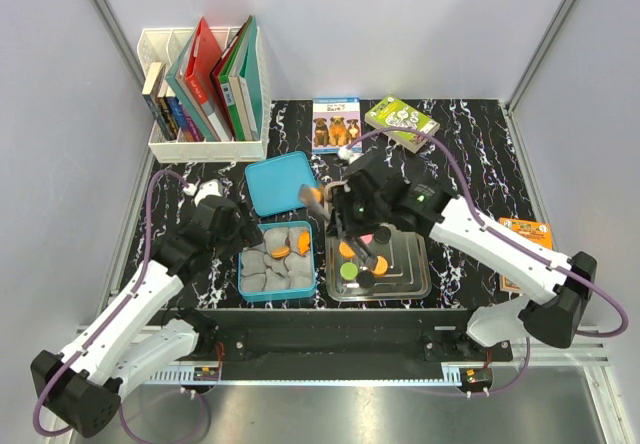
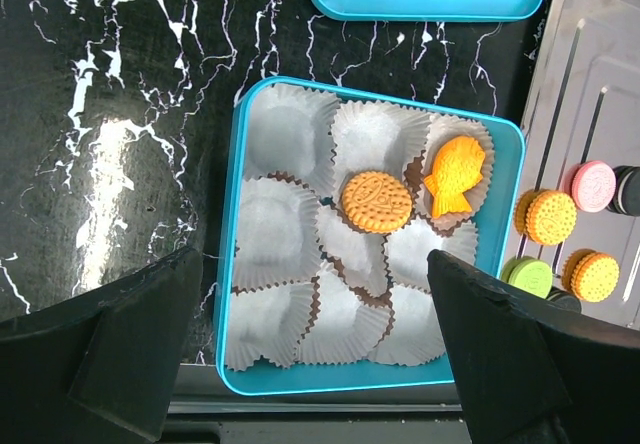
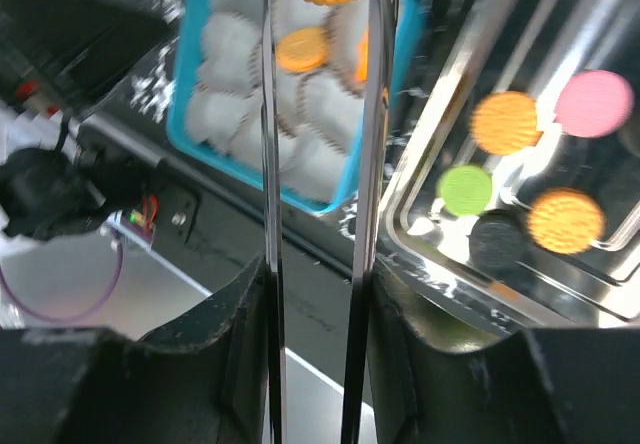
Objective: Pack the cookies
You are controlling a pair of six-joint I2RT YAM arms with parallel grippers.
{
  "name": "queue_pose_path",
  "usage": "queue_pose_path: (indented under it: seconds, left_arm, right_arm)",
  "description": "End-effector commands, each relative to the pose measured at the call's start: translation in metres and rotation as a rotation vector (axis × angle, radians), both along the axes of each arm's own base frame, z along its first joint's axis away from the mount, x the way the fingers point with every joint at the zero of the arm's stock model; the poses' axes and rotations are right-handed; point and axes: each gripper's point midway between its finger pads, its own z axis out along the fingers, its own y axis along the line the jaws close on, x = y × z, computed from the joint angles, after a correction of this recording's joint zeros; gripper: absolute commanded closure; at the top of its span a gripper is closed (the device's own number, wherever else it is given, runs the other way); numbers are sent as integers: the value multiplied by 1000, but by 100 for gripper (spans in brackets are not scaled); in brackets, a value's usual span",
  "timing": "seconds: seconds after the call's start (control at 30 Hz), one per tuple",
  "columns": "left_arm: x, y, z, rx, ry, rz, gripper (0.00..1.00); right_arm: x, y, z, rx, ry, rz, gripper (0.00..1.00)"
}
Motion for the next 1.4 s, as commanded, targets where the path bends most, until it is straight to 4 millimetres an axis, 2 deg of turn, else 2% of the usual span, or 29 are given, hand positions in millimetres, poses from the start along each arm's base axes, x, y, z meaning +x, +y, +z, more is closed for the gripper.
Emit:
queue_pose_path:
  seconds: [0.0, 0.03, 0.23, 0.37, 0.53, 0.73, 1.07, 1.2, 1.23, 1.37]
  left_arm:
    - [12, 4, 27, 4, -78, 31, 1]
    - [11, 7, 29, 11, -78, 36, 1]
    - [6, 20, 43, 21, -129, 77, 1]
    - [2, 26, 50, 18, -163, 94, 1]
    - [-1, 30, 46, 32, -152, 105, 1]
    - [-2, 30, 43, 30, -144, 103, 1]
    - [-3, 28, 40, 32, -131, 92, 1]
    - [-3, 28, 40, 33, -131, 91, 1]
    - [-3, 28, 39, 33, -128, 90, 1]
    - [-3, 28, 40, 33, -129, 88, 1]
  right_arm:
    - [-20, 34, 8, 7, -10, 90, 82]
    - [-27, 43, 0, -10, 0, 122, 83]
    - [-33, 68, -29, -47, 23, 182, 92]
    - [-44, 88, -37, -40, 43, 236, 99]
    - [-67, 110, -42, -47, 58, 315, 100]
    - [-90, 127, -49, -46, 85, 377, 100]
    - [-104, 135, -65, -72, 127, 411, 98]
    - [-103, 137, -67, -77, 123, 411, 83]
    - [-102, 137, -67, -77, 118, 409, 73]
    - [-99, 136, -66, -86, 100, 403, 58]
